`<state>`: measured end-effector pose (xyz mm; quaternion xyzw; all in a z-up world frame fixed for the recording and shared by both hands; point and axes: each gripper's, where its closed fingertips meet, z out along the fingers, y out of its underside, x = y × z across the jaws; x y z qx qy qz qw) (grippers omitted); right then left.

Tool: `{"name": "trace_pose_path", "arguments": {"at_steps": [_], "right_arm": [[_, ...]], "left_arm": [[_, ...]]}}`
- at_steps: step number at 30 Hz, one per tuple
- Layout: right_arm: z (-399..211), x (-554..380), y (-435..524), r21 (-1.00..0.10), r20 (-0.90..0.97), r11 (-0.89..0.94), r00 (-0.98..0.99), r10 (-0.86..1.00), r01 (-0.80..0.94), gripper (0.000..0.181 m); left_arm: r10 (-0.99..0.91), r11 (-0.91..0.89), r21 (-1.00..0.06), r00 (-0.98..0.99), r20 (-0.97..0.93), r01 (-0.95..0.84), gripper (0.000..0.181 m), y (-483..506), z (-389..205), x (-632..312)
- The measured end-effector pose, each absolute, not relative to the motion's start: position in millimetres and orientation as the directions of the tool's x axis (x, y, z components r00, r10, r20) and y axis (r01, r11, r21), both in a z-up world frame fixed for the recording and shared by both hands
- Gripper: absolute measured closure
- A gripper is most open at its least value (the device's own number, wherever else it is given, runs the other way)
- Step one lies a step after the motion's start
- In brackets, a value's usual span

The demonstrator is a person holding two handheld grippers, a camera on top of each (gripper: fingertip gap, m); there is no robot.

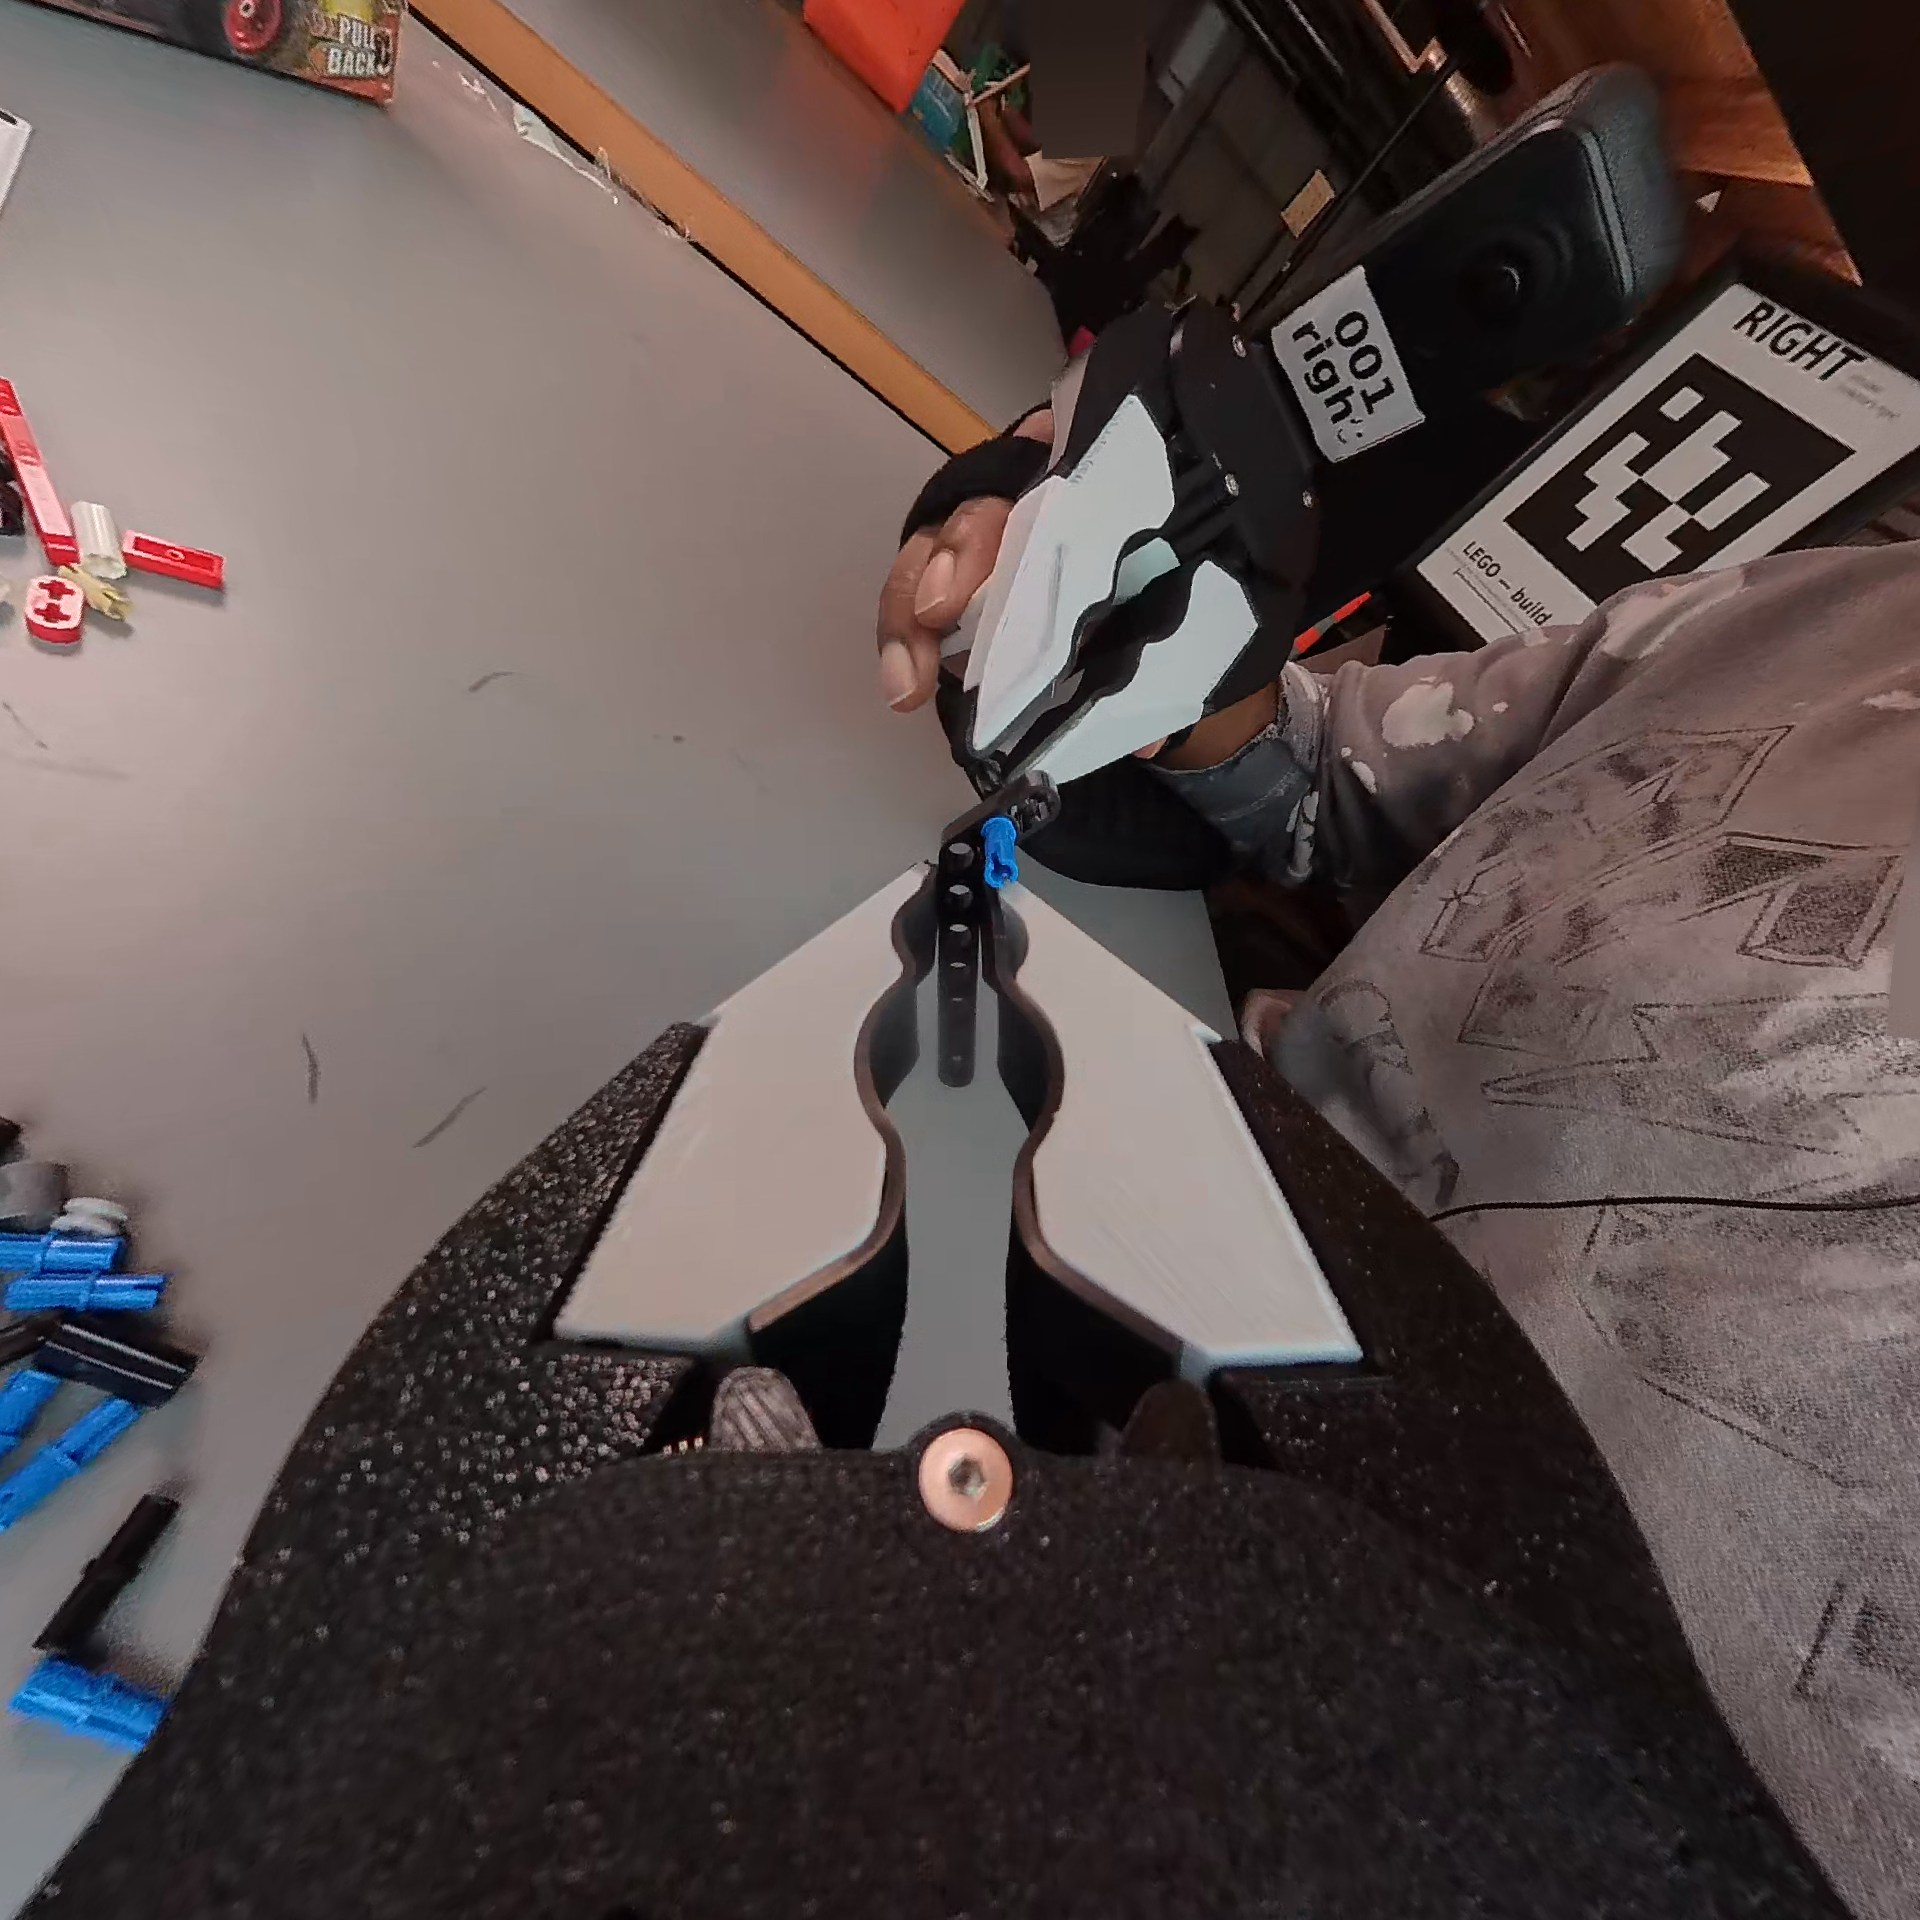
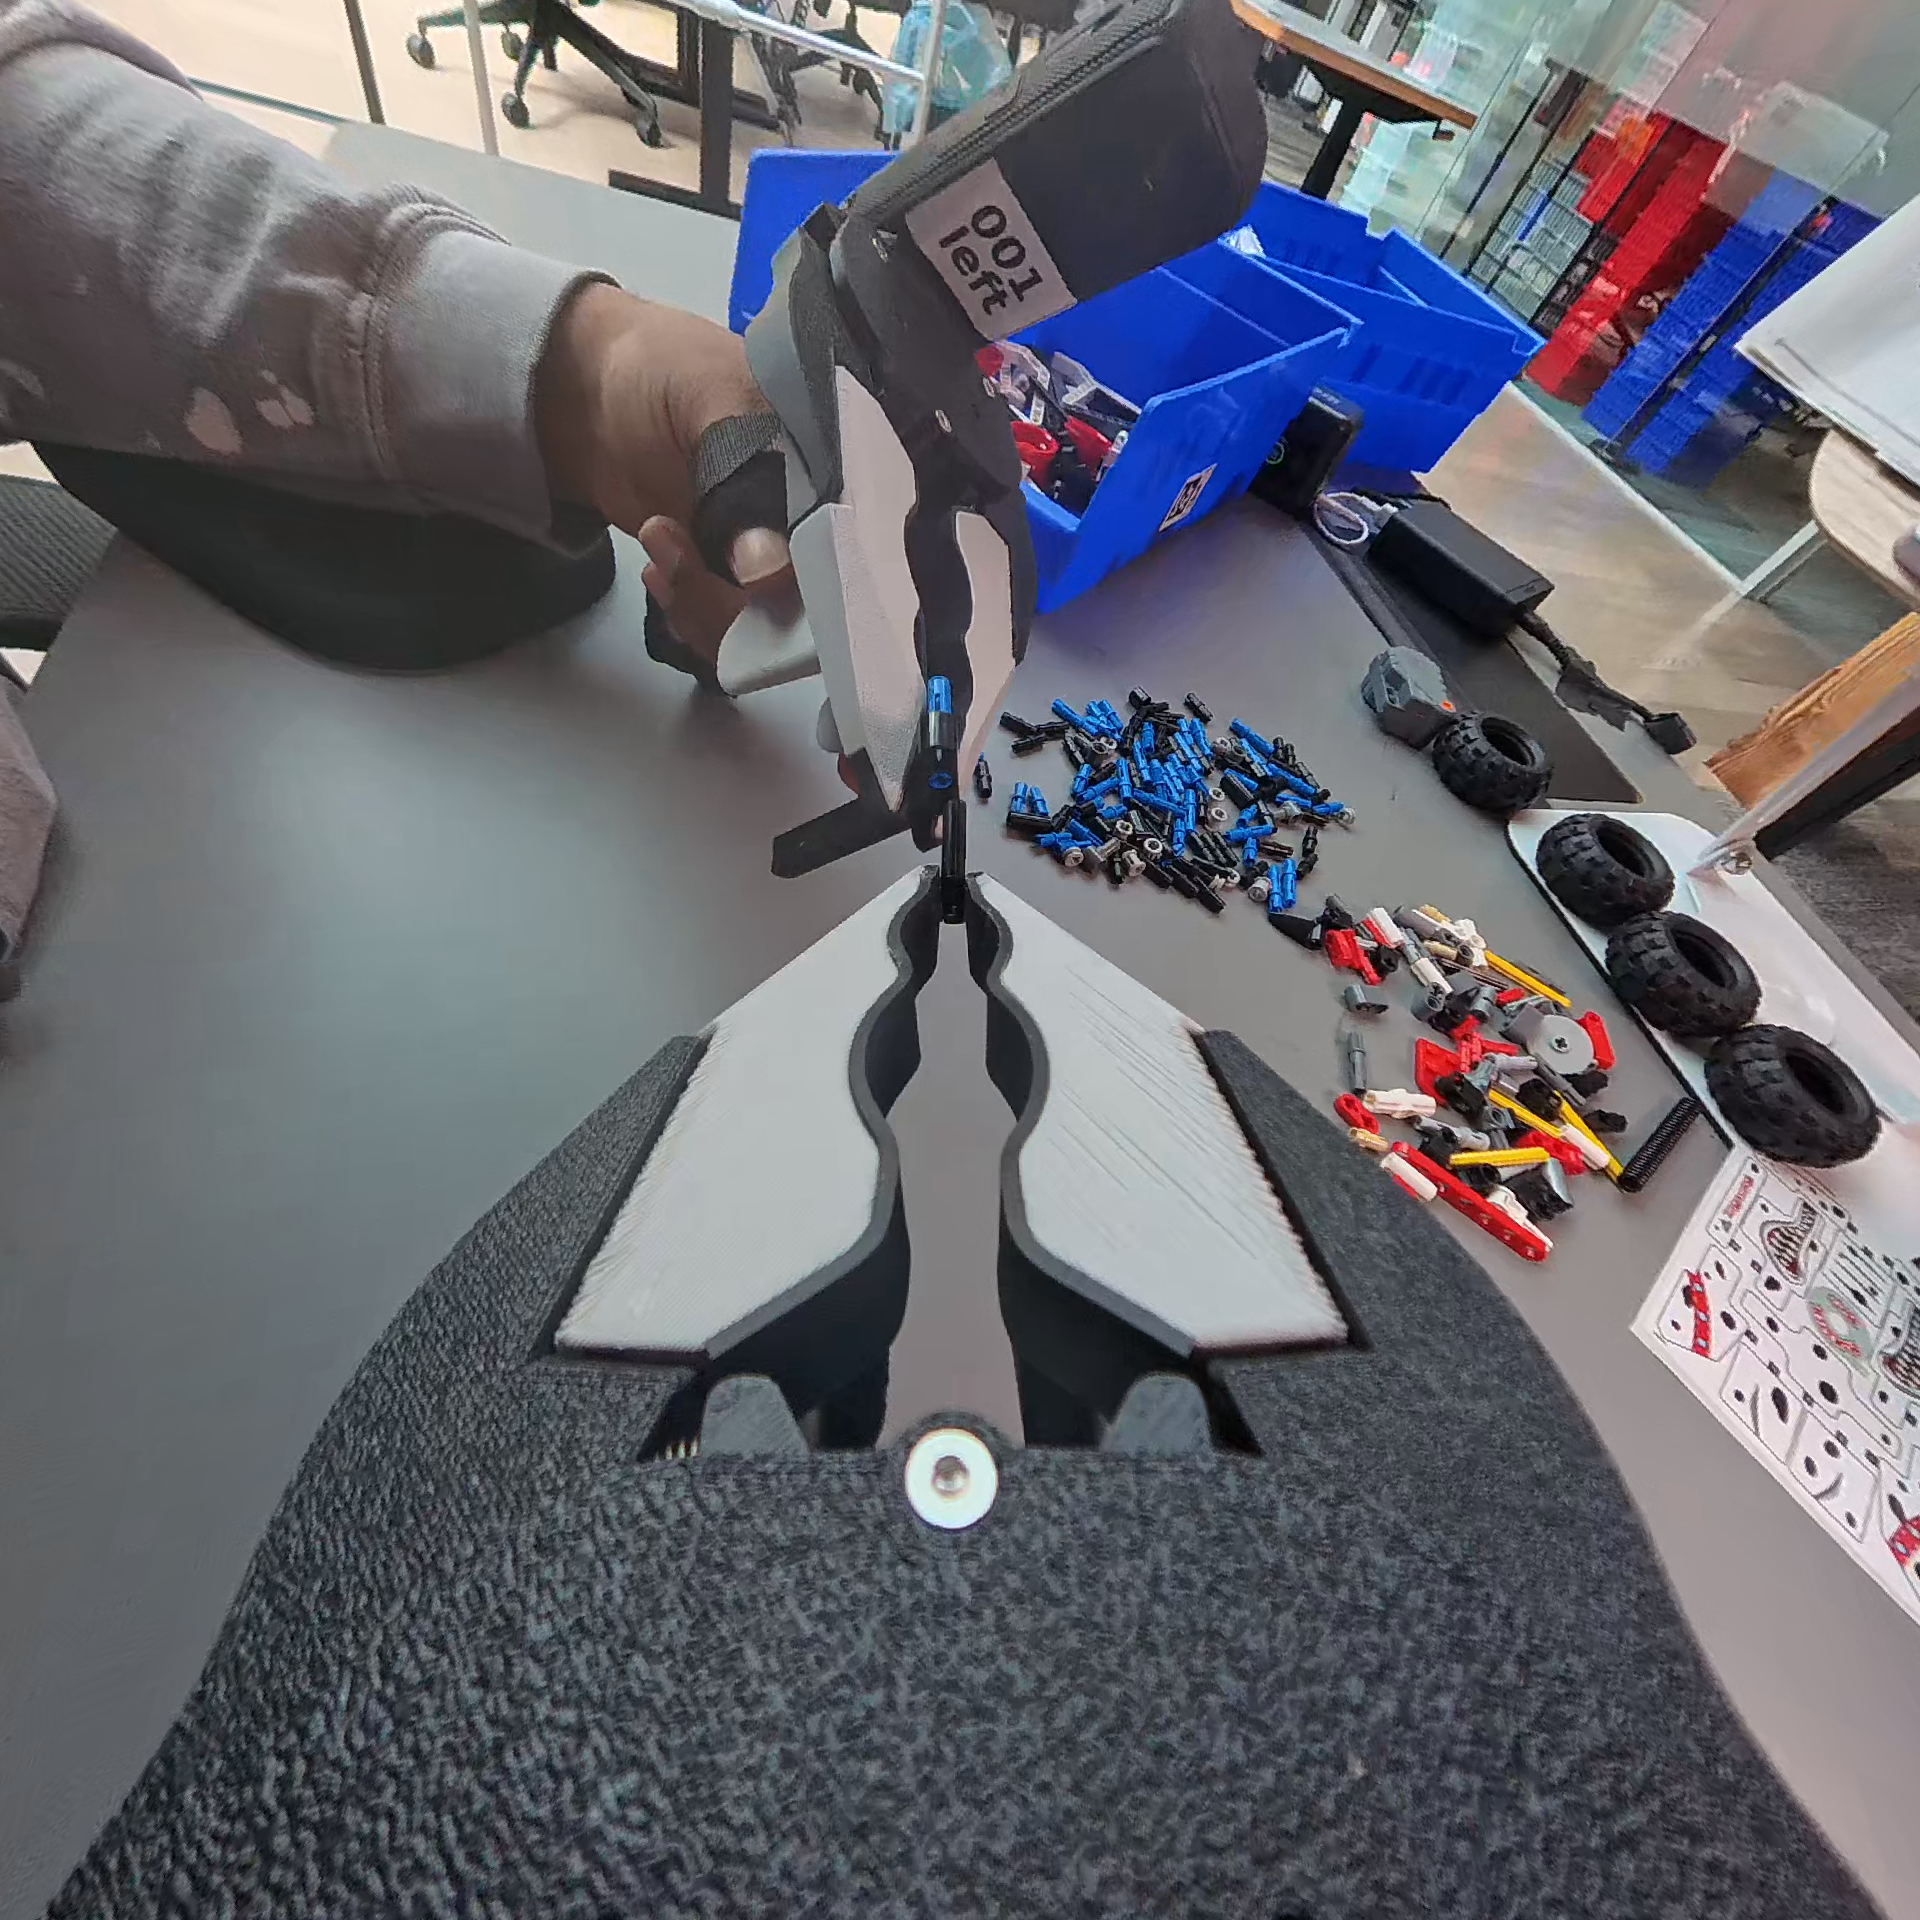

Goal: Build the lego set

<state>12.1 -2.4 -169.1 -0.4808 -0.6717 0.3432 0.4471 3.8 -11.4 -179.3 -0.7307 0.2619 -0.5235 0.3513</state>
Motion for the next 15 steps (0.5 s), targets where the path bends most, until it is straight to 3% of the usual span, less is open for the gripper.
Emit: {"name": "trace_pose_path", "arguments": {"at_steps": [15], "right_arm": [[-166.8, 17.6, -15.2, -0.904, 0.184, 0.239, -0.183, 0.966, 0.354, 0.177]], "left_arm": [[-0.775, -0.602, -0.796, 0.284, 0.565, -0.059, 0.175, -17.9, -181.7, 12.4]]}}
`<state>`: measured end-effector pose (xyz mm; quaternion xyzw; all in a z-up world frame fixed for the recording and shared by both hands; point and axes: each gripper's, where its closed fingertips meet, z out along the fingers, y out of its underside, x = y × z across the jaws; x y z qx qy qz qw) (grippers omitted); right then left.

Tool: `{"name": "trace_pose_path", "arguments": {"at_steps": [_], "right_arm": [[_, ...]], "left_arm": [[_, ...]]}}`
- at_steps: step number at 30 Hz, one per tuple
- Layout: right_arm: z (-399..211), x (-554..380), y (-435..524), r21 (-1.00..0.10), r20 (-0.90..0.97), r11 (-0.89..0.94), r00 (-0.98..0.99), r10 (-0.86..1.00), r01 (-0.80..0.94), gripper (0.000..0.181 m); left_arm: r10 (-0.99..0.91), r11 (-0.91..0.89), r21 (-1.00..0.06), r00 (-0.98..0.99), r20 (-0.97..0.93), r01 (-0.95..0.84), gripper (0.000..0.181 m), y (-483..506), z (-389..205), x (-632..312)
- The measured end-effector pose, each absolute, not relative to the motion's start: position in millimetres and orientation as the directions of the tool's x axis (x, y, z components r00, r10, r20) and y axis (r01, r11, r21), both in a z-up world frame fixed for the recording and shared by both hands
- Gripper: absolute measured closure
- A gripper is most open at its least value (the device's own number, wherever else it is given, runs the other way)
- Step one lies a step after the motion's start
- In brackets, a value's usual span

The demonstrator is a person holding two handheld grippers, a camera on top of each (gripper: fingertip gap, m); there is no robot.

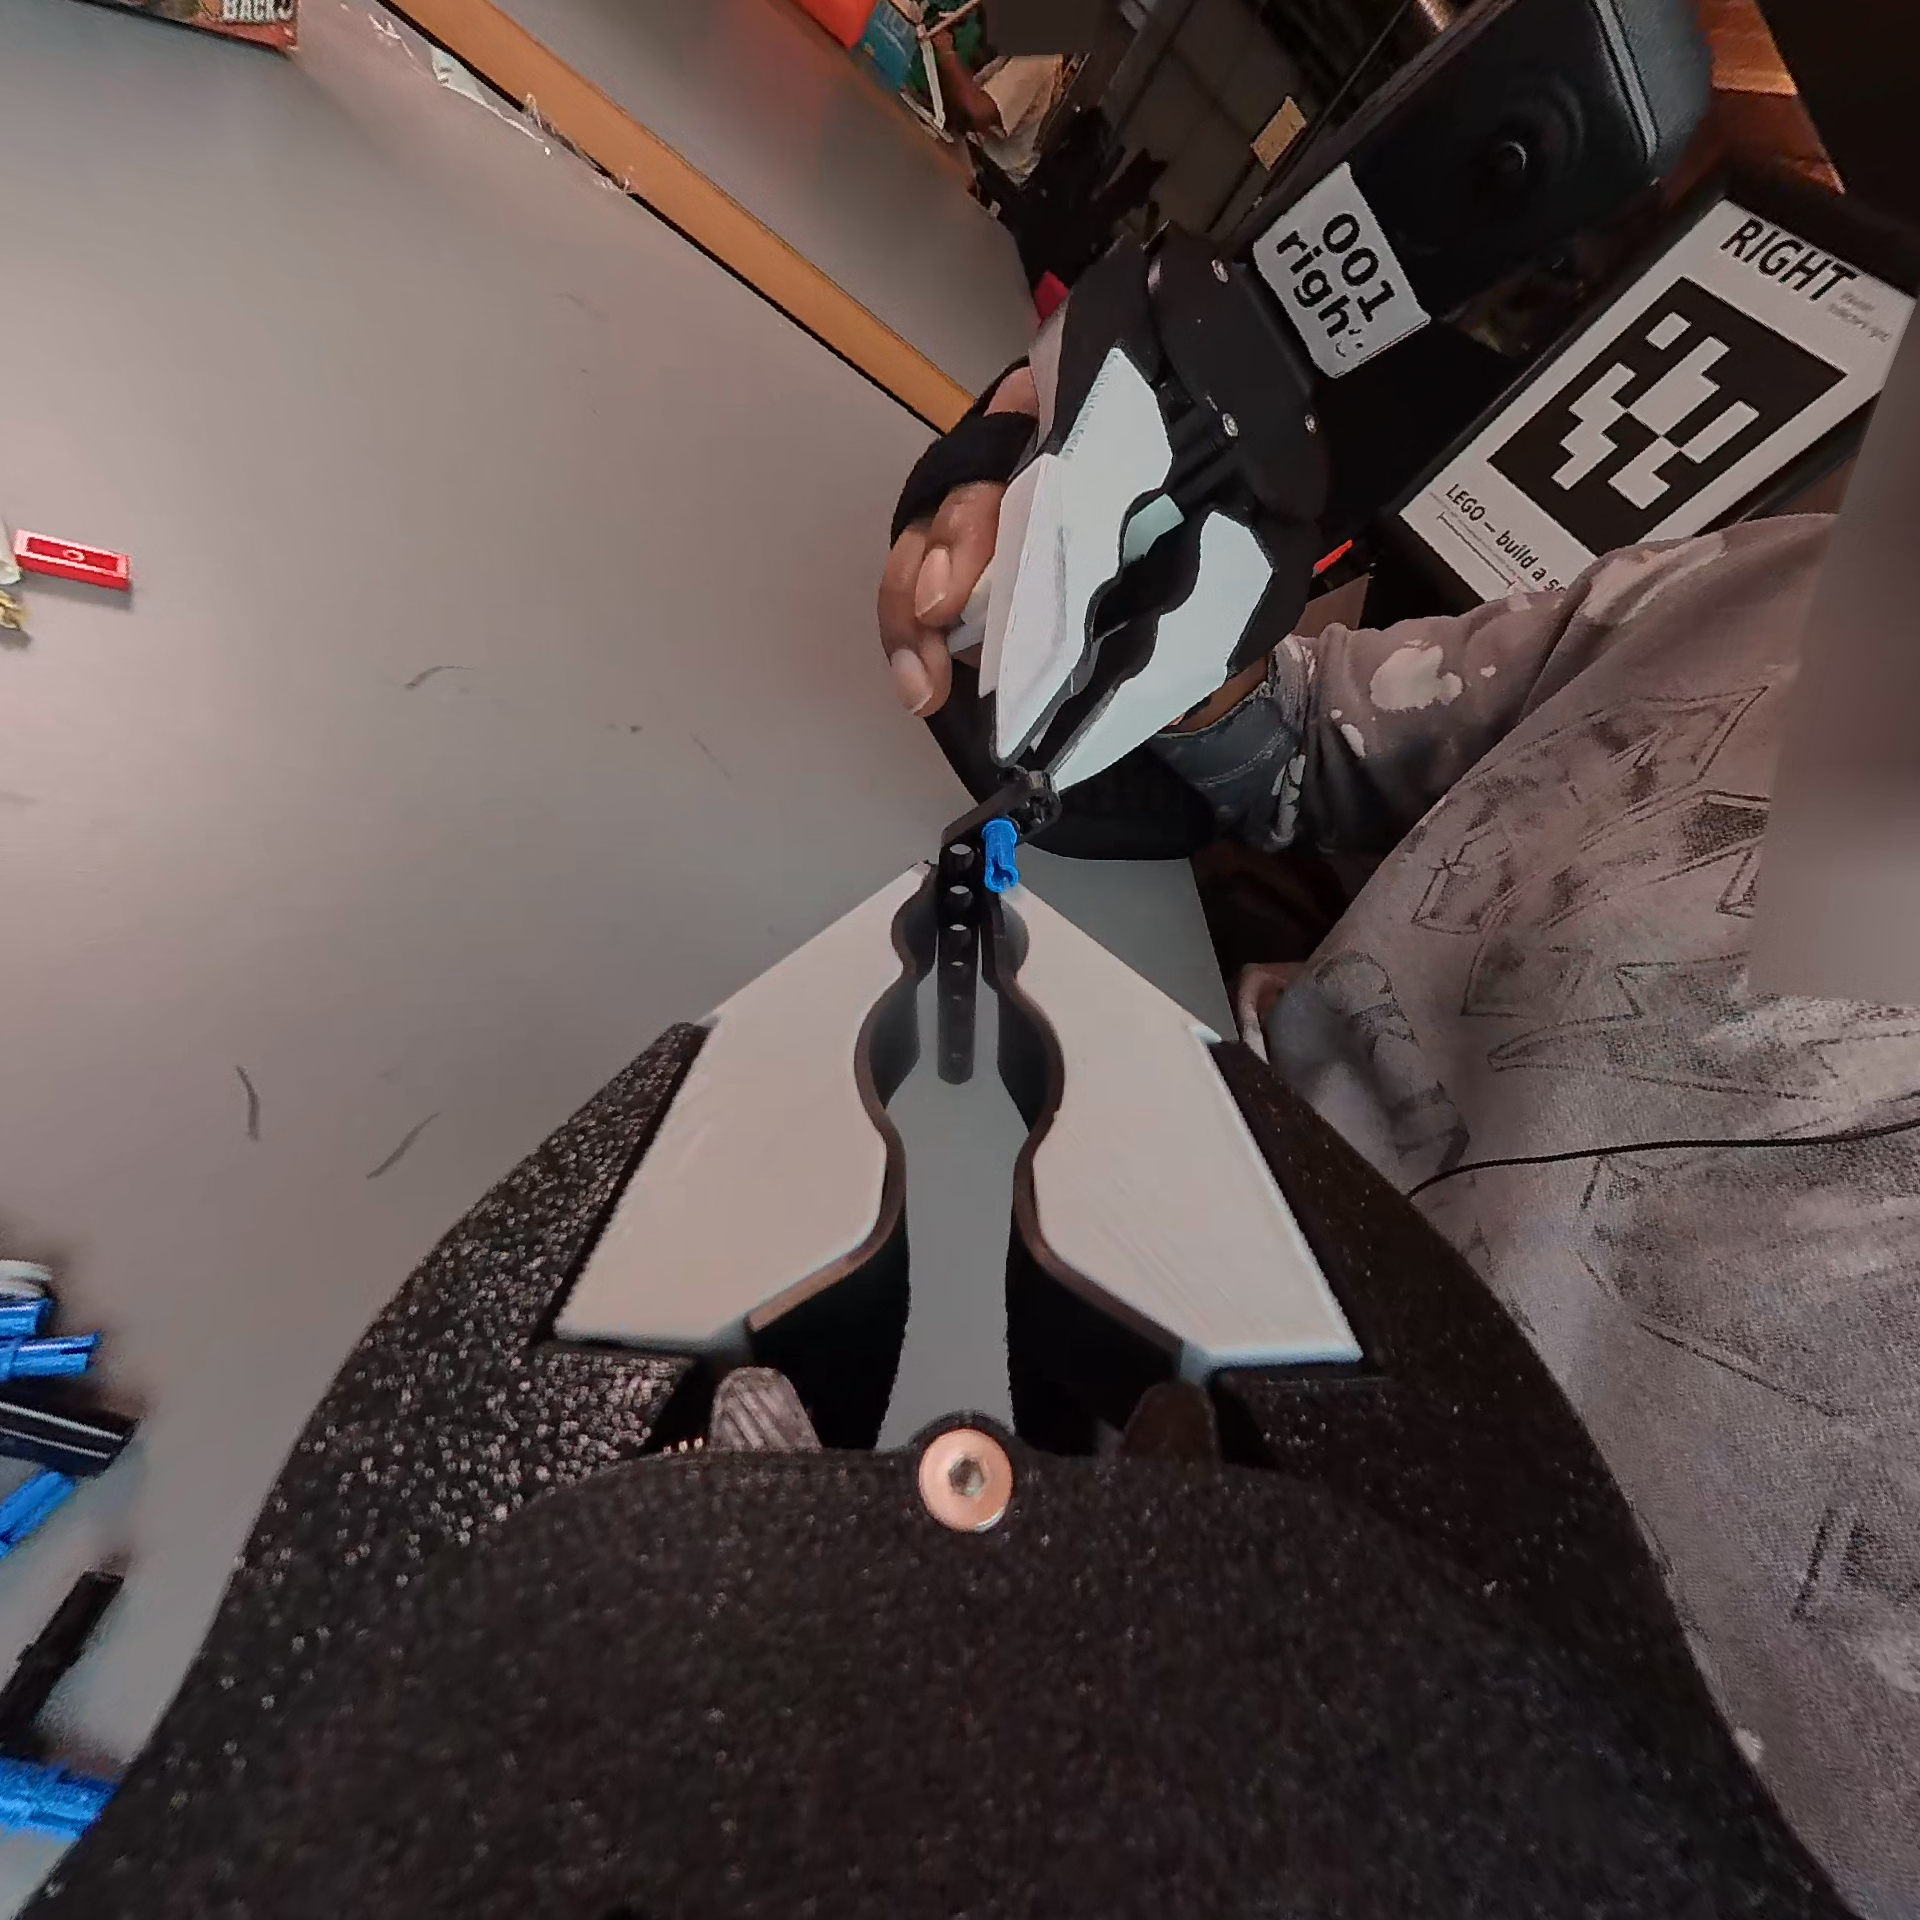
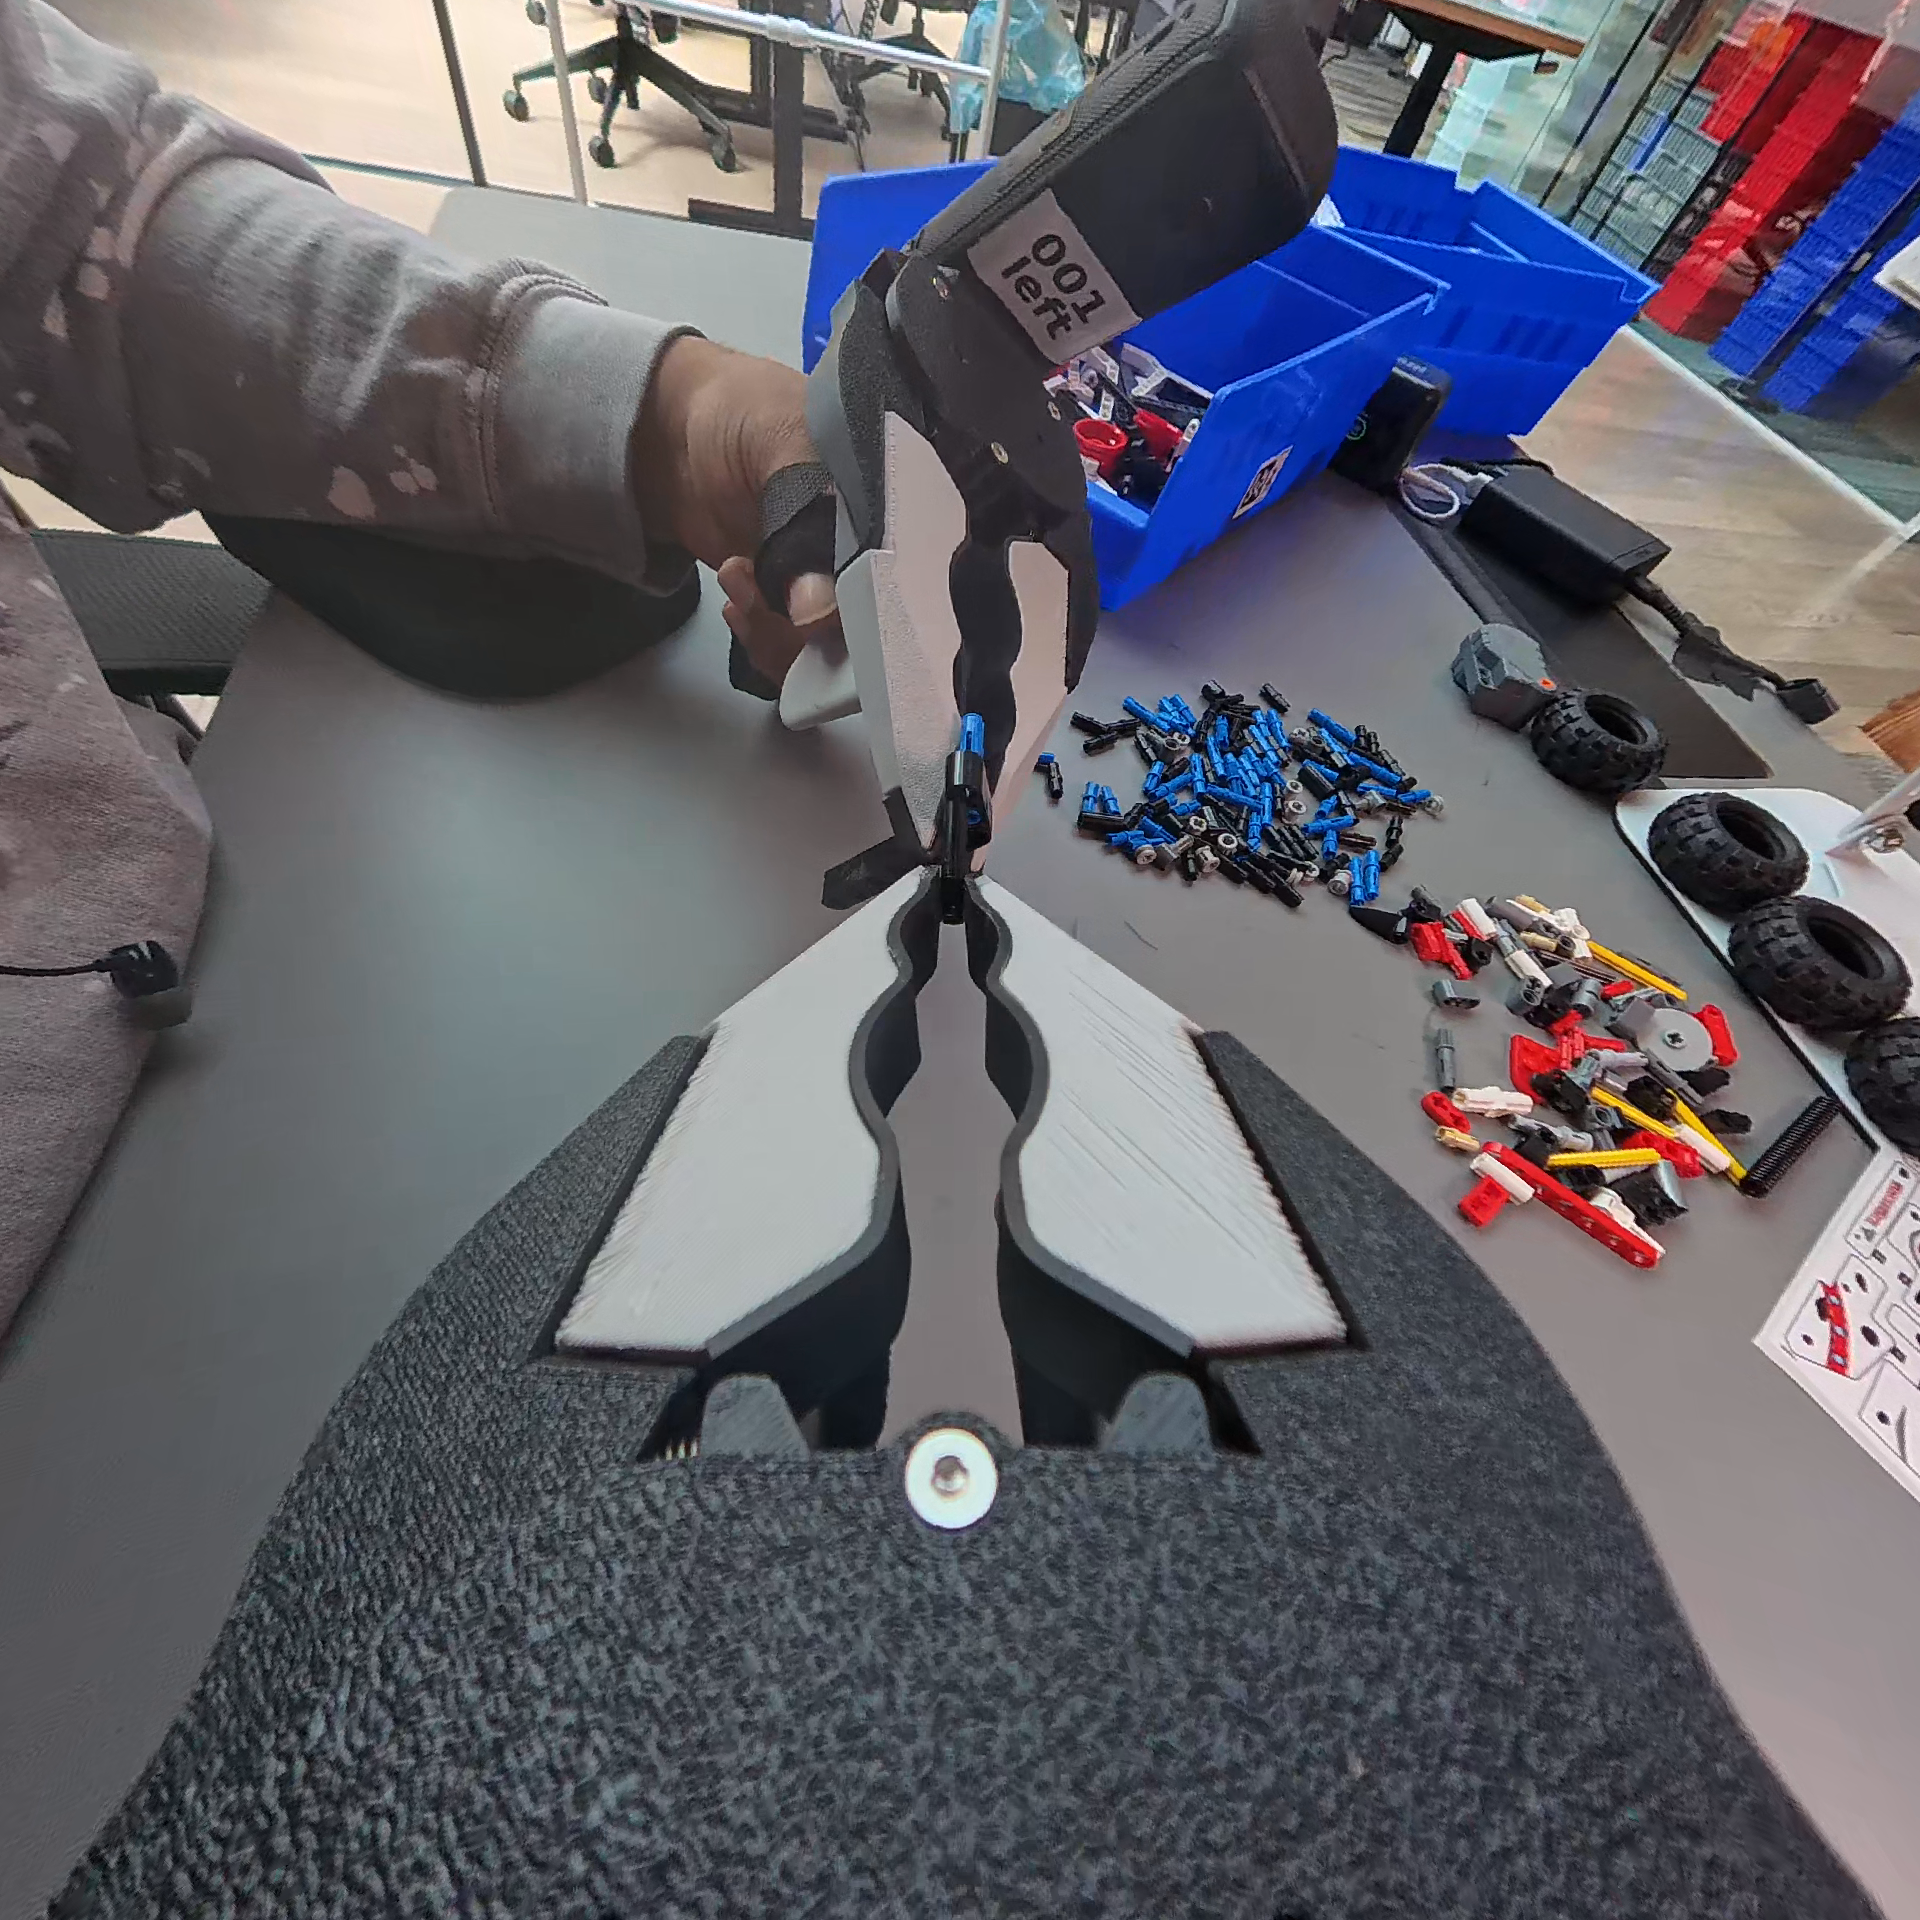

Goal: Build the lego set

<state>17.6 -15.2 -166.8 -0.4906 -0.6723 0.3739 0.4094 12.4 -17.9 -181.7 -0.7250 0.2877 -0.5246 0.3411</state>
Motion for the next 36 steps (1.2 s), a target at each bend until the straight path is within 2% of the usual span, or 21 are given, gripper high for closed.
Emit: {"name": "trace_pose_path", "arguments": {"at_steps": [14, 24, 36], "right_arm": [[-166.8, 24.9, -24.7, -0.912, 0.024, 0.112, -0.221, 0.975, 0.395, 0.177], [-174.1, 27.1, -30.1, -0.906, -0.080, 0.036, -0.255, 0.964, 0.421, 0.178], [-173.7, 19.5, -26.6, -0.933, -0.017, 0.074, -0.250, 0.968, 0.352, 0.178]], "left_arm": [[-0.831, -0.525, -0.838, 0.300, 0.468, -0.147, 0.175, -24.8, -185.6, 18.2], [-0.882, -0.383, -0.863, 0.408, 0.235, -0.331, 0.174, -24.2, -196.6, 17.4], [-0.849, -0.373, -0.849, 0.506, 0.150, -0.375, 0.174, -16.9, -199.5, 10.8]]}}
